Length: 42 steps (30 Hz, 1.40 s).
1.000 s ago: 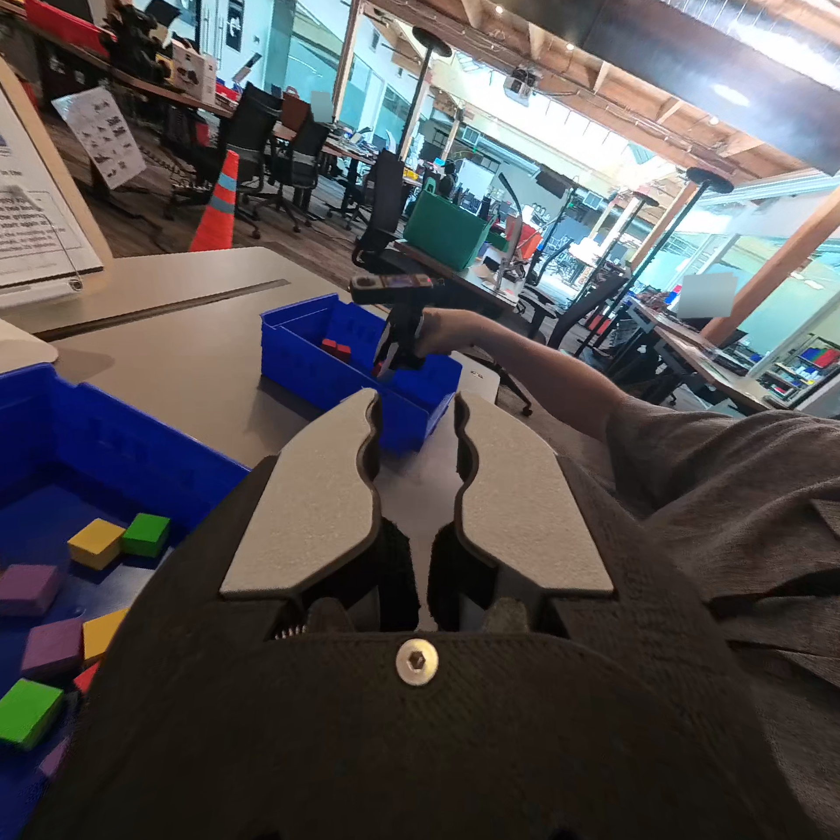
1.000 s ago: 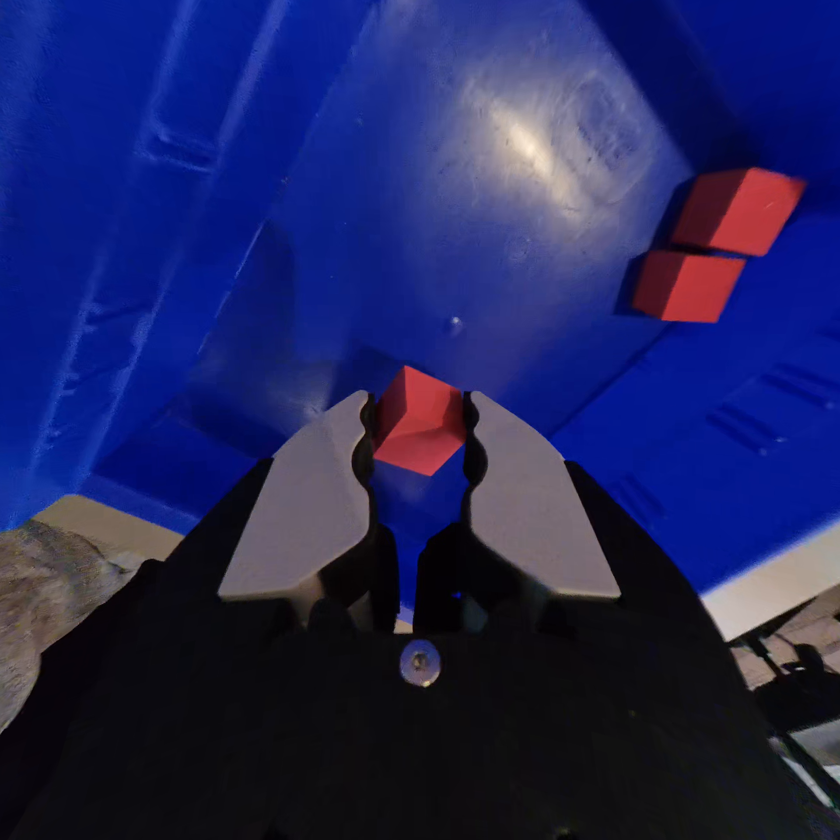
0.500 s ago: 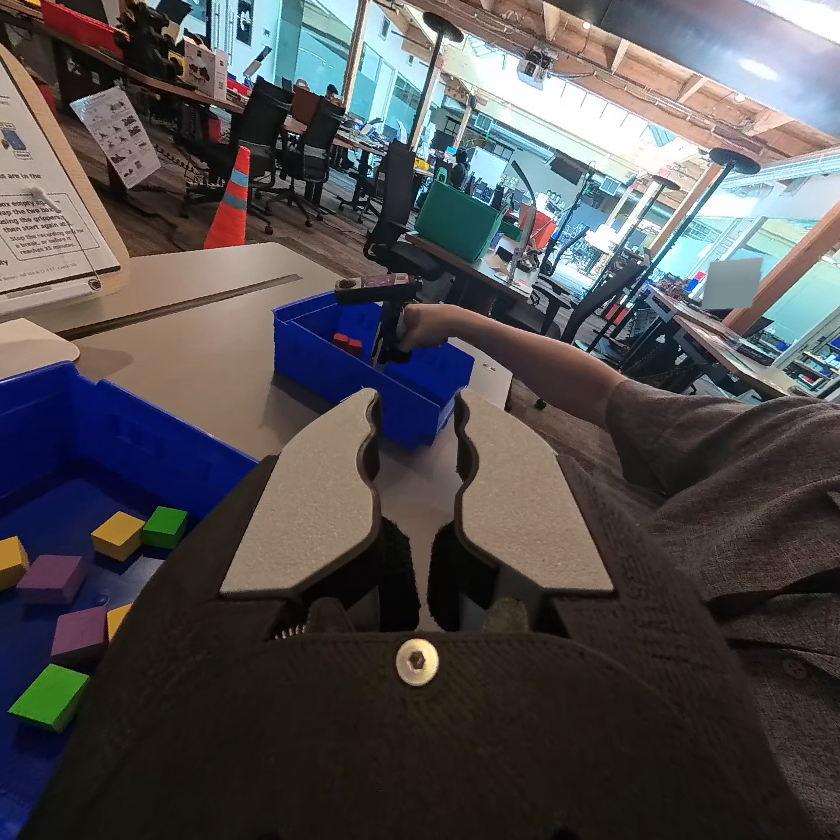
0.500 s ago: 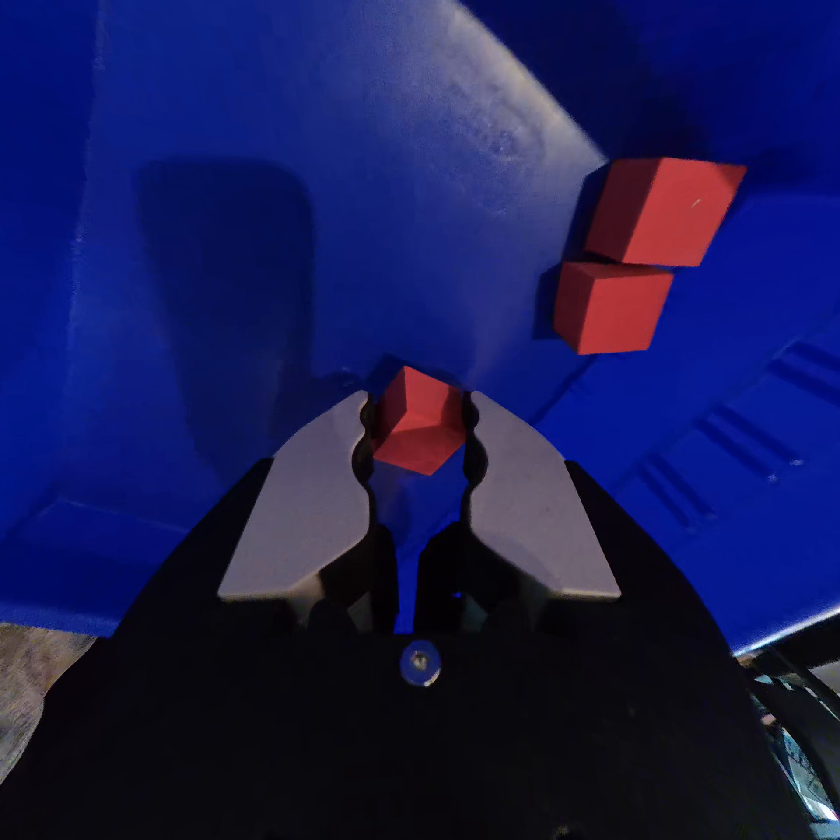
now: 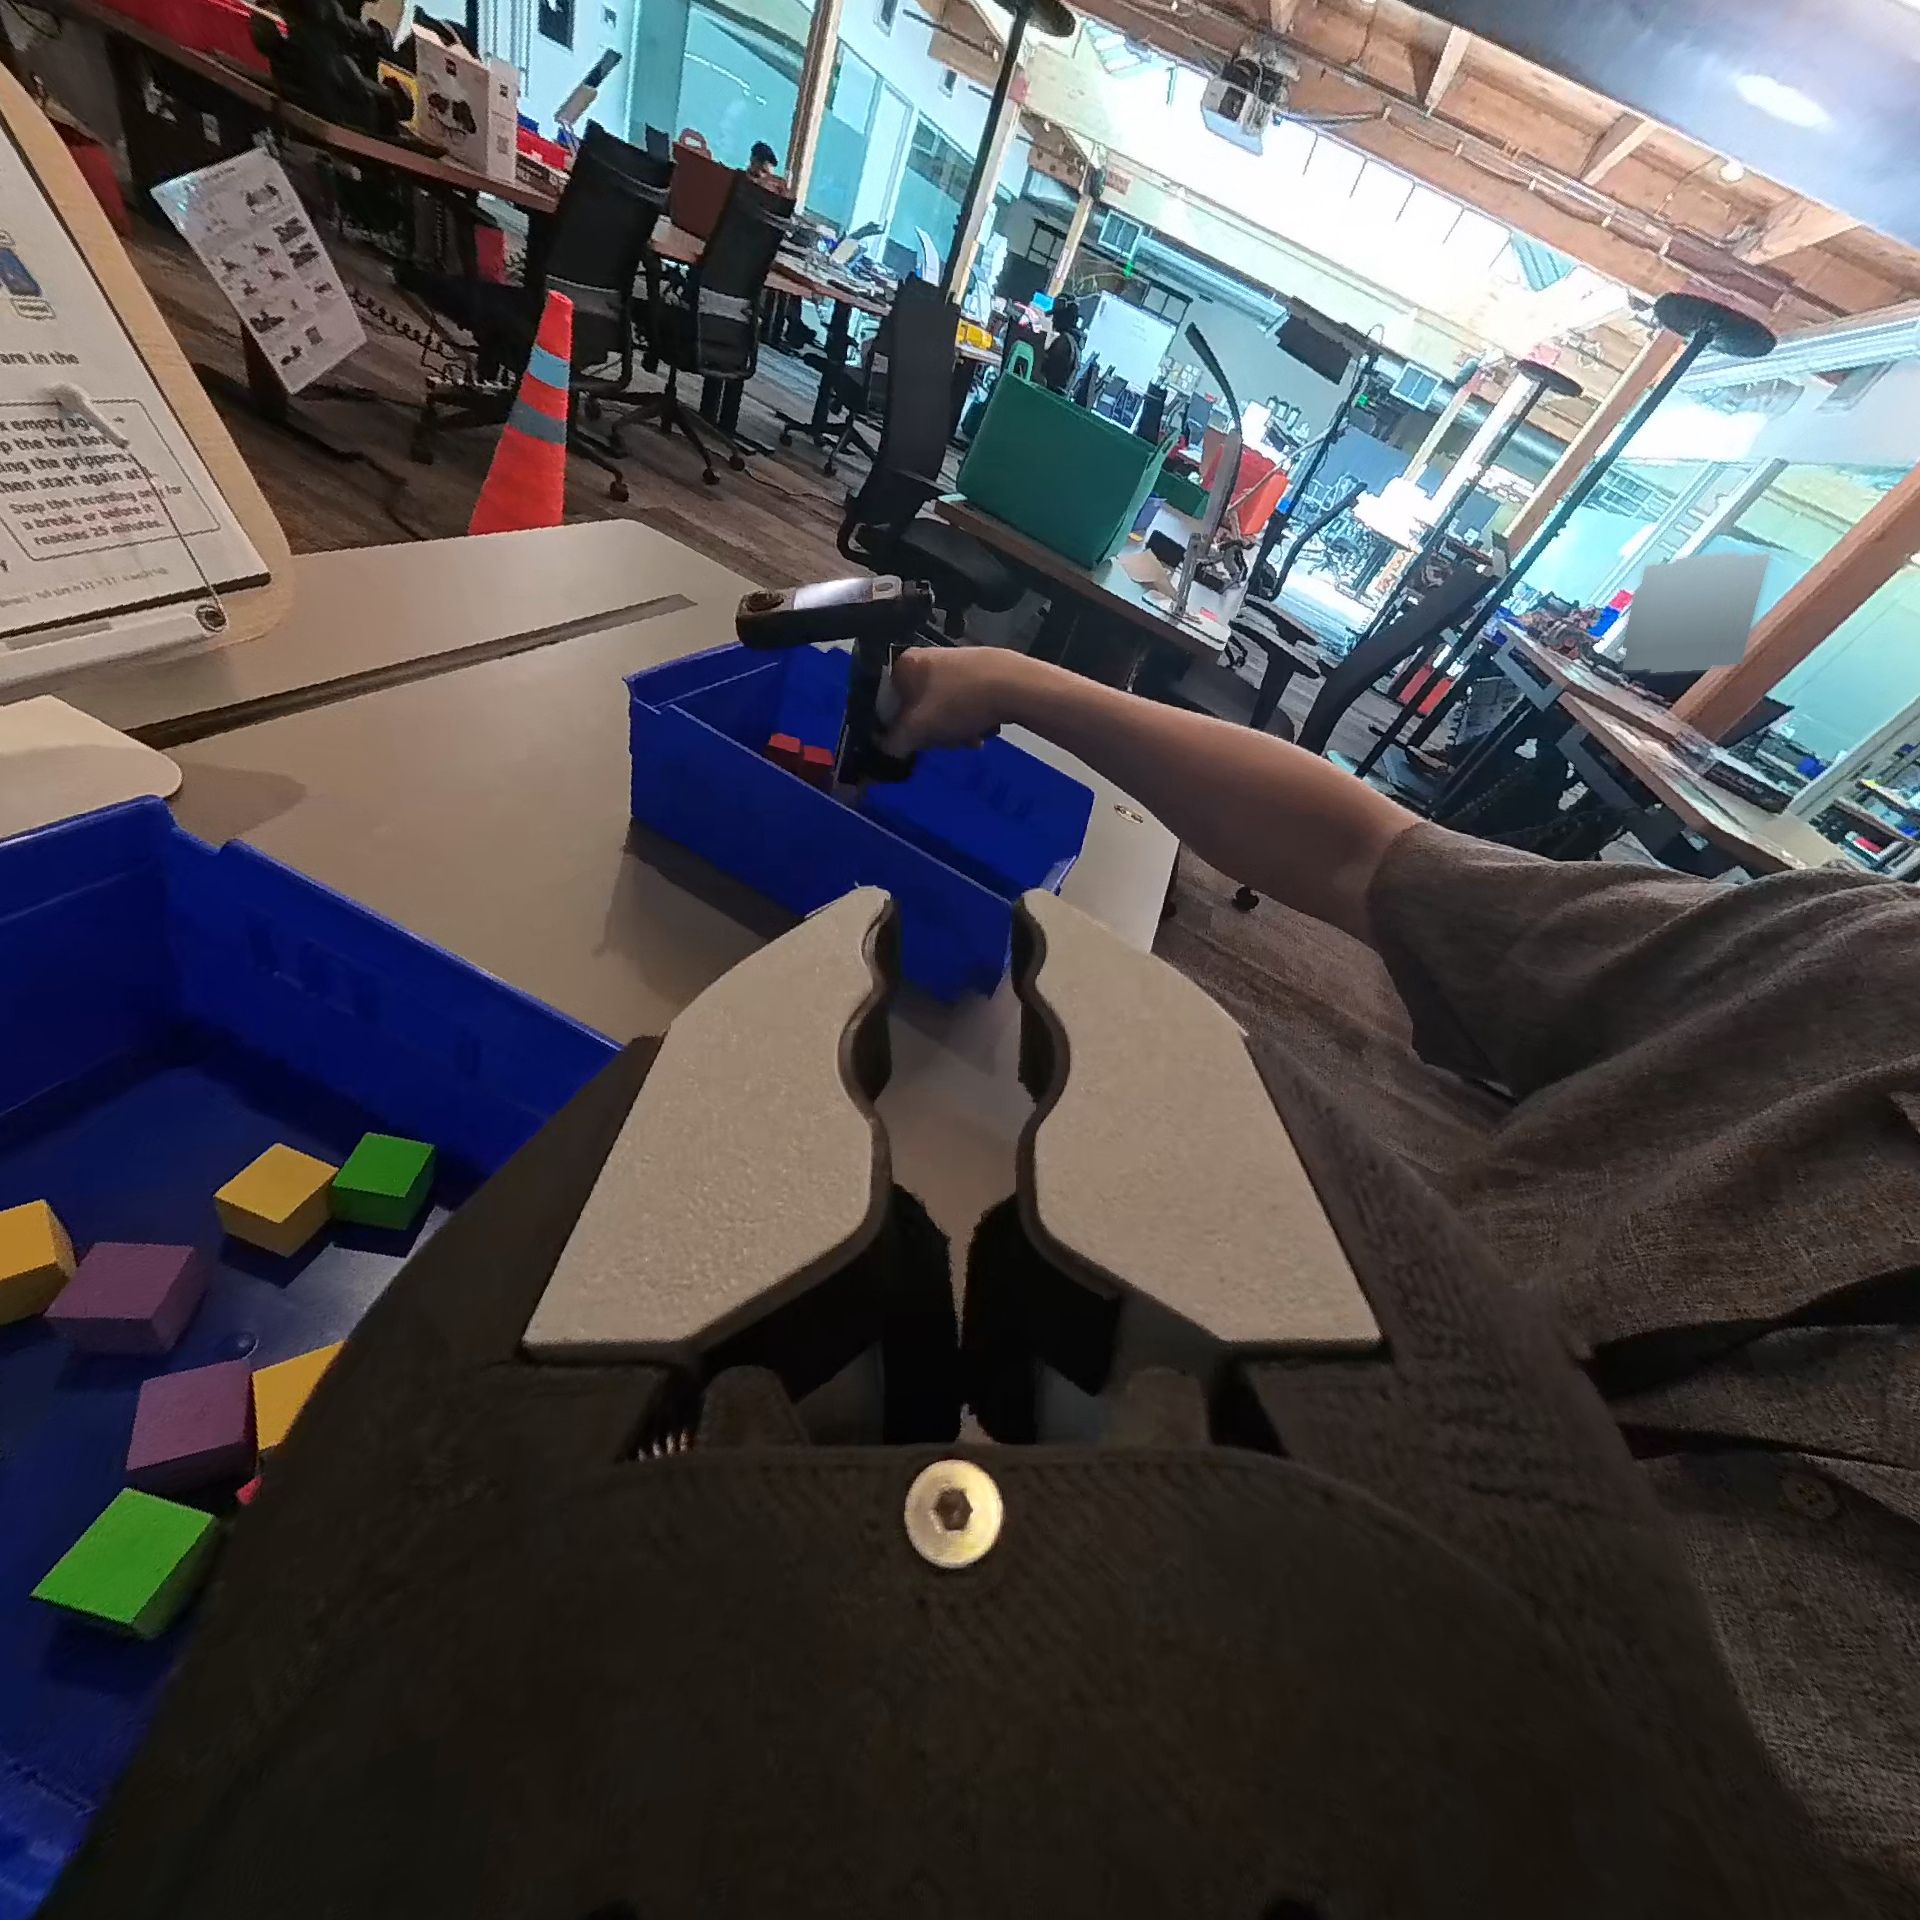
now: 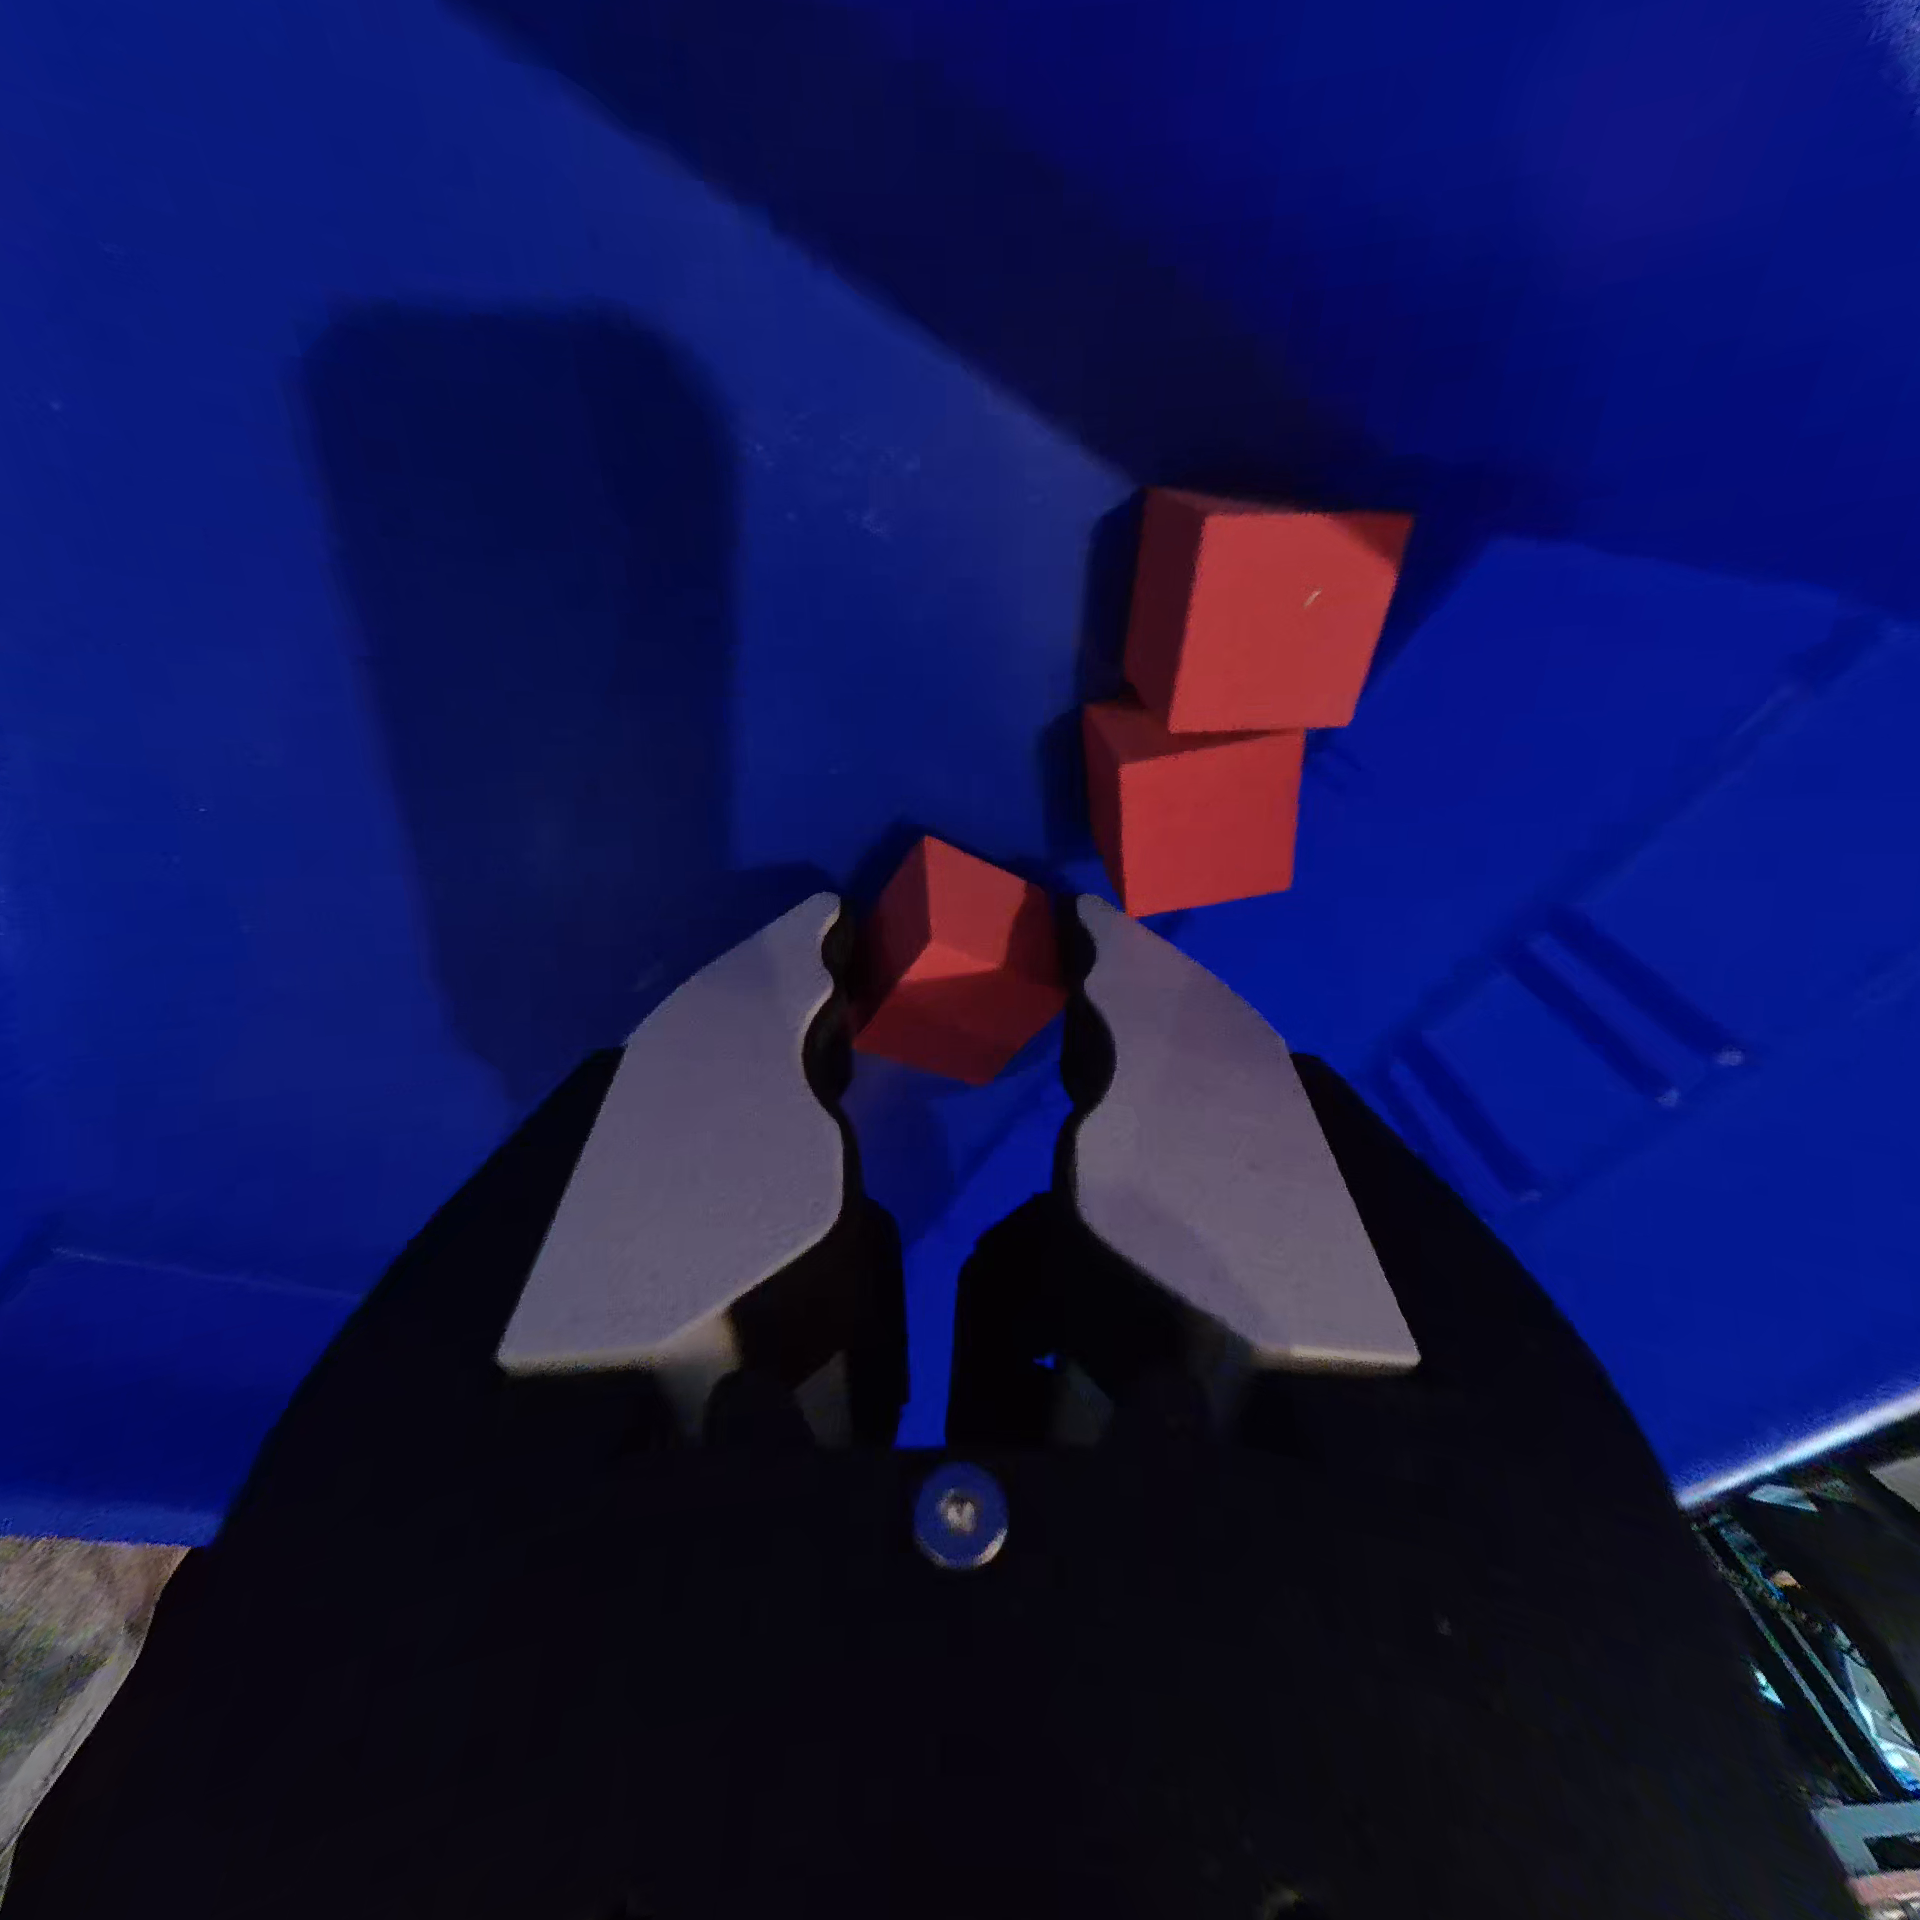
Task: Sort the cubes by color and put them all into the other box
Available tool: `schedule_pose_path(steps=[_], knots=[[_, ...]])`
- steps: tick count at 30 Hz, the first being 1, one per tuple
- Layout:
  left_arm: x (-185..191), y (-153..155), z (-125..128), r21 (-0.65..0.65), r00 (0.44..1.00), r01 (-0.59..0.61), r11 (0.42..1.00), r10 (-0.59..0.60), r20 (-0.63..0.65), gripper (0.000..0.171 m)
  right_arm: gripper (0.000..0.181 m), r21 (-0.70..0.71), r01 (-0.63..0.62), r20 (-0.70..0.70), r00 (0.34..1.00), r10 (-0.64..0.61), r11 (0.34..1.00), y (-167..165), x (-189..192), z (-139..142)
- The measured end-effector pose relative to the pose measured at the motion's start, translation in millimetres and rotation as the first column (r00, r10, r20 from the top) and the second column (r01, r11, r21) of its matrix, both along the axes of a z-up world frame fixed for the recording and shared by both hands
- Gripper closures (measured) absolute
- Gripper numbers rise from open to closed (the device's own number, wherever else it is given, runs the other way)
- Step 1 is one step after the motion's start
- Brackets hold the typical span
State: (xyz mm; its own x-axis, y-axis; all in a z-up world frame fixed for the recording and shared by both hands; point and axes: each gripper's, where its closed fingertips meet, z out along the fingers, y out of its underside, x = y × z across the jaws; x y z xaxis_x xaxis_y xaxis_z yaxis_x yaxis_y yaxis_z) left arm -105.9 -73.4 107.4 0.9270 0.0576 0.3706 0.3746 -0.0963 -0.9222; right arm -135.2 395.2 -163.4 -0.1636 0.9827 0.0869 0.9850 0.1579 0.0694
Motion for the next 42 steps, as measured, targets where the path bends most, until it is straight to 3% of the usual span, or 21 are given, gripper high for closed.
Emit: schedule_pose_path(steps=[13, 18, 22, 26, 29, 34, 37, 42], knots=[[-4.1, -2.5, -3.1, -0.023, 1.0, -0.031, 0.999, 0.031, 0.0, 0.144, 0.142, 0.031, 0.011, -0.015, 1.0, -0.01, 0.999, 9.1, -5.2, 0.9], [-7.4, -2.4, -6.1, -0.03, 0.999, -0.04, 0.999, 0.04, 0.011, 0.142, 0.115, 0.01, -0.005, -0.038, 0.999, 0.006, 1.0, 4.7, -4.0, 3.5], [-7.3, -1.4, -8.2, -0.043, 0.999, -0.039, 0.998, 0.039, 0.009, 0.141, 0.116, 0.013, -0.005, -0.103, 0.995, 0.006, 1.0, 0.7, -5.4, 20.5], [-8.0, -1.0, -10.1, -0.054, 0.999, -0.046, 0.998, 0.046, 0.007, 0.141, 0.114, 0.001, -0.055, -0.226, 0.973, 0.054, 0.998, -17.2, -2.1, 59.9], [-9.4, -0.6, -11.7, -0.062, 0.999, -0.053, 0.997, 0.053, 0.003, 0.14, 0.117, -0.021, -0.117, -0.454, 0.886, 0.095, 0.993, -48.2, -2.8, 114.6], [-13.6, 3.5, -18.3, -0.081, 0.998, -0.062, 0.995, 0.063, 0.012, 0.138, 0.124, -0.001, -0.196, -0.766, 0.631, 0.125, 0.981, -102.7, 16.9, 199.3], [-18.9, 5.4, -26.4, -0.114, 0.996, -0.082, 0.99, 0.084, 0.009, 0.138, 0.126, -0.004, -0.24, -0.847, 0.517, 0.124, 0.971, -136.4, 34.6, 215.3], [-27.8, 5.4, -46.1, -0.194, 0.993, -0.096, 0.976, 0.107, 0.044, 0.137, 0.13, -0.03, -0.269, -0.895, 0.436, 0.094, 0.963, -172.7, 53.3, 203.8]])
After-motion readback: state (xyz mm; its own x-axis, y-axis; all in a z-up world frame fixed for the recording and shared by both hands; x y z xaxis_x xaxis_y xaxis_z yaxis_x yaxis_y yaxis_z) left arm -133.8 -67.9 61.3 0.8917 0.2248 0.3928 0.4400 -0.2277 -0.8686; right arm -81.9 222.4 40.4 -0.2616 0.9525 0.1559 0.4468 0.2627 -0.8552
